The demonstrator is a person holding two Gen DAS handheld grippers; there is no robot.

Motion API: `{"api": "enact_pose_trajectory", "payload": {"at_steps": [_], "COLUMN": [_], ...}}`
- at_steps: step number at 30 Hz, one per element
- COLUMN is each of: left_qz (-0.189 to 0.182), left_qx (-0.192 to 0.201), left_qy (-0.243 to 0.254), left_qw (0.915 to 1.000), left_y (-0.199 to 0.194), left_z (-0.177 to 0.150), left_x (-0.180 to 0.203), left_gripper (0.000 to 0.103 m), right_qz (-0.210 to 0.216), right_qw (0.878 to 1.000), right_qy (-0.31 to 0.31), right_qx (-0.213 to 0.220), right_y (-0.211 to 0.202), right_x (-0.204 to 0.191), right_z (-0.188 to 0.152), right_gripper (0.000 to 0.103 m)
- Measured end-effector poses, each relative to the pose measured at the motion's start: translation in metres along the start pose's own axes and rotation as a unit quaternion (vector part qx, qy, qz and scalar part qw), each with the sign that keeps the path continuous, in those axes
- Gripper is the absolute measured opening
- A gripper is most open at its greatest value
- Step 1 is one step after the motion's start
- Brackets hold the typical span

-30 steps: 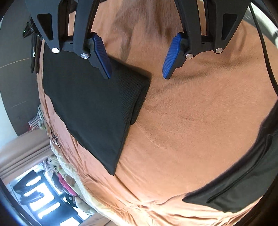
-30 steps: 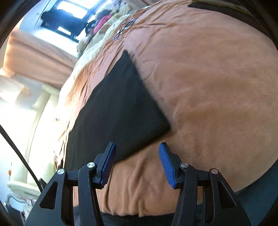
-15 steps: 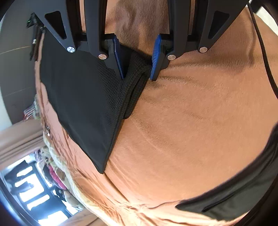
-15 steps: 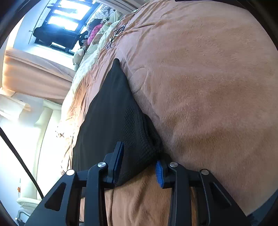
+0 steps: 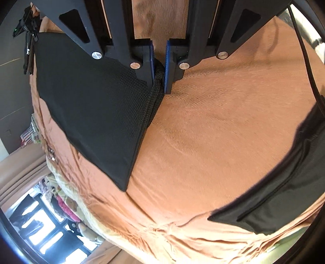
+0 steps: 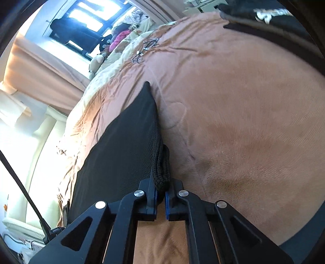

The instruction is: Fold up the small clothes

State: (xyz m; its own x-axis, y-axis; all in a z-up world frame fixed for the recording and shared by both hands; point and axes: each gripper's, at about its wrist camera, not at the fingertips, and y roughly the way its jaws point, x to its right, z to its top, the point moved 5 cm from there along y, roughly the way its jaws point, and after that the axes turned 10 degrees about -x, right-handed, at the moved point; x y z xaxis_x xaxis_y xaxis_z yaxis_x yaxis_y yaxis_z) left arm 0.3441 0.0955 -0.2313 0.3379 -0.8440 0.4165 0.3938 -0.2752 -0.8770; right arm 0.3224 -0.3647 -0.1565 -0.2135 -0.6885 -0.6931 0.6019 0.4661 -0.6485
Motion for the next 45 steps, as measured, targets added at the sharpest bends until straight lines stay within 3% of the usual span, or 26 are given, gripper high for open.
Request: {"api": "enact_pose_trajectory", "payload": {"at_steps": [13,23,25,29,33,38,45], "left_qz": [-0.025,-0.046,-0.057,-0.071,-0.082,-0.097,-0.105], "left_qx": [0.002,0.002,0.009,0.013,0.009,0.003,0.002], "left_qy": [-0.011,-0.025,-0.021,-0.019,-0.021,-0.028,-0.029], "left_qw": [0.9996,0.9986,0.9981,0.9972,0.9963,0.9949,0.9940], "left_y": [-0.037,-0.036,-0.041,-0.042,-0.039,-0.036,-0.034], "left_z": [-0.043,-0.053,-0.052,-0.053,-0.057,-0.060,-0.065], "left_x": [-0.021,-0.025,-0.022,-0.018,-0.020,-0.024,-0.027], "left_gripper": [0.008,0.008,0.008,0.008,0.008,0.008,0.008], "right_qz": [-0.024,-0.007,-0.019,-0.086,-0.120,-0.117,-0.118], "right_qw": [0.999,0.999,0.999,0.996,0.988,0.980,0.962], "right_qy": [-0.016,-0.004,-0.006,-0.039,-0.087,-0.161,-0.244], "right_qx": [-0.024,-0.037,-0.035,-0.004,0.037,0.028,-0.042], "right_y": [-0.030,-0.037,-0.042,-0.071,-0.106,-0.099,-0.029], "right_x": [-0.001,0.006,0.003,-0.015,-0.050,-0.107,-0.176], "right_z": [-0.032,-0.033,-0.032,-0.028,-0.023,-0.039,-0.076], "right_gripper": [0.001,0.003,0.007,0.018,0.065,0.065,0.065]}}
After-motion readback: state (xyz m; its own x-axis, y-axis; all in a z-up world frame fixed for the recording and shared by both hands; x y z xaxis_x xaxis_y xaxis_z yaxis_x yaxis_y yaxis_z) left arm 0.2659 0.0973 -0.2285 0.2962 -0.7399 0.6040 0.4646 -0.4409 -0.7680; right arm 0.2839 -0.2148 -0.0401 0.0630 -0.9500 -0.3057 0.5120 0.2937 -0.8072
